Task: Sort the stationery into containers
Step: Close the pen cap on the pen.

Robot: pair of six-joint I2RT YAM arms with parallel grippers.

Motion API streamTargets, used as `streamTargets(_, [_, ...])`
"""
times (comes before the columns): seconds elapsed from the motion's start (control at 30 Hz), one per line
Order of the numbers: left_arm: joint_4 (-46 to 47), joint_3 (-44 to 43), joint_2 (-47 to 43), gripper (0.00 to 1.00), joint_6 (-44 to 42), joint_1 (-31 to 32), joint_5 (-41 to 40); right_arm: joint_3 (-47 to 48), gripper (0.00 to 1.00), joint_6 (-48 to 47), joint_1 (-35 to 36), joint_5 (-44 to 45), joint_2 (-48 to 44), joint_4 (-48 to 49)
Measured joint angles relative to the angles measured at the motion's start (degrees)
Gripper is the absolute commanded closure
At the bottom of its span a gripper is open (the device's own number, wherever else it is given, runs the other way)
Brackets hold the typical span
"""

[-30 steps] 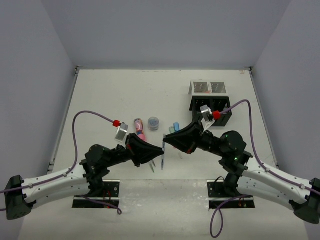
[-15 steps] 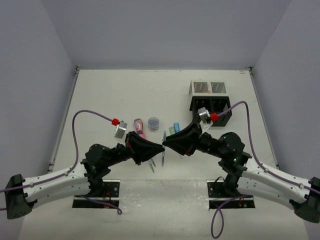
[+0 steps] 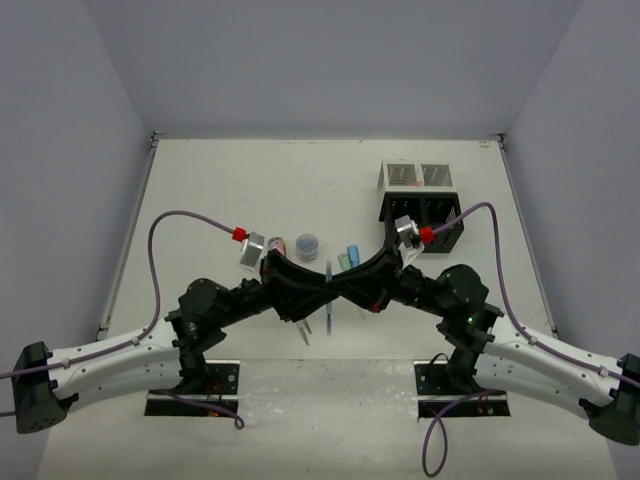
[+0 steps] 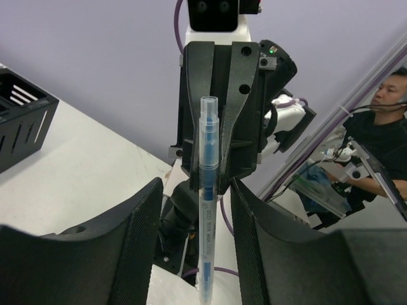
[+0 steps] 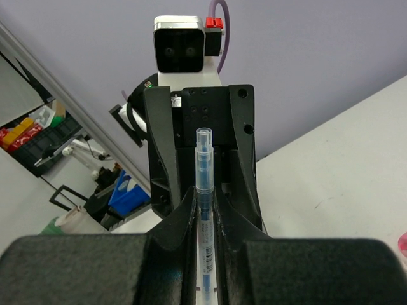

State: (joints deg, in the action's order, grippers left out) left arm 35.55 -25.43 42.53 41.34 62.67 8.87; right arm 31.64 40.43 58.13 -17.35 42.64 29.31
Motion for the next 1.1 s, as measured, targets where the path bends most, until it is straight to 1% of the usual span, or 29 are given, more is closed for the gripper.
streamTargets(0.03, [-0.3,-0.4,0.7,0.6,0.0,0.0,-0.1,0.0,1.0,-0.2,0.0,0.2,-0.1,-0.3])
streamTargets(0.07, [-0.5,-0.7,1.3,0.71,0.1,0.0,-0.1,0.0,1.0,-0.3,0.0,0.7,-0.2,-0.8])
streamTargets(0.1, [-0.6,-0.8,1.7,0.78,0.1,0.0,-0.1,0.0,1.0,-0.5,0.0,1.1,-0.3,-1.3])
streamTargets(0.17, [-0.4,-0.9,2.3,0.84,0.7,0.0,0.5,0.0,1.0,-1.0,-0.1,2.1,-0.5,-1.9])
streamTargets(0.2, [-0.3,-1.0,2.4,0.85,0.9,0.1,0.8,0.1,1.0,-1.0,-0.3,2.4,-0.6,-2.0])
streamTargets(0.27, [-0.1,-1.2,2.7,0.84,1.0,0.1,1.2,0.1,1.0,-1.0,-0.2,2.5,-0.9,-2.0])
streamTargets(0.3, [-0.1,-1.2,2.9,0.81,1.0,0.1,1.2,0.1,1.0,-1.0,-0.2,2.6,-1.0,-1.9])
streamTargets(0.33, [-0.1,-1.3,3.3,0.77,1.0,0.1,1.4,0.2,1.0,-1.2,-0.1,2.8,-1.1,-2.1])
streamTargets(0.37, [-0.1,-1.4,3.8,0.7,1.0,0.1,1.6,0.2,1.0,-1.3,-0.1,3.0,-1.0,-2.4])
streamTargets(0.43, [-0.6,-1.4,4.6,0.62,1.0,0.1,1.9,0.2,1.0,-1.4,0.0,3.1,-1.0,-3.1])
streamTargets(0.5, [-1.0,-1.4,5.2,0.62,0.9,0.1,2.4,0.3,1.0,-1.5,0.0,3.2,-1.1,-3.5])
streamTargets(0.53, [-1.2,-1.4,5.4,0.69,0.9,0.1,2.7,0.4,1.0,-1.6,0.0,3.2,-1.1,-3.7])
streamTargets(0.6, [-1.2,-1.4,5.4,0.96,0.9,0.1,2.9,0.8,1.0,-1.7,0.0,3.3,-1.1,-4.1])
streamTargets(0.67, [-1.1,-1.4,5.4,1.0,0.6,0.1,3.3,1.2,1.0,-1.9,0.0,3.8,-1.1,-4.7])
streamTargets(0.73, [-1.3,-1.5,5.0,1.0,0.2,0.2,3.7,1.4,1.0,-2.2,0.0,4.2,-1.1,-5.1])
streamTargets(0.77, [-1.5,-1.5,4.9,1.0,0.0,0.1,3.8,1.5,0.94,-2.3,0.0,4.3,-1.0,-5.3])
streamTargets(0.83, [-1.8,-1.5,4.7,1.0,-0.1,0.1,3.9,1.5,0.71,-2.3,0.1,4.2,-1.0,-5.3])
streamTargets(0.87, [-1.9,-1.5,4.6,1.0,-0.2,0.1,4.0,1.6,0.67,-2.4,0.1,4.2,-1.0,-5.3])
streamTargets(0.9, [-2.2,-1.5,4.4,1.0,-0.3,0.1,4.0,1.6,0.61,-2.4,0.1,4.1,-1.0,-5.3])
streamTargets(0.93, [-2.5,-1.5,4.2,1.0,-0.5,0.1,4.0,1.6,0.53,-2.6,0.1,4.0,-1.1,-5.3])
streamTargets(1.0, [-2.9,-1.5,3.5,1.0,-1.2,0.1,4.0,1.6,0.4,-2.9,0.1,3.8,-1.1,-5.3])
streamTargets(1.03, [-3.0,-1.5,3.1,1.0,-1.6,0.1,4.1,1.6,0.34,-3.0,0.1,3.7,-1.1,-5.3])
streamTargets(1.1, [-3.1,-1.5,2.3,1.0,-2.4,0.1,4.3,1.8,0.31,-3.3,0.1,3.6,-1.3,-5.7])
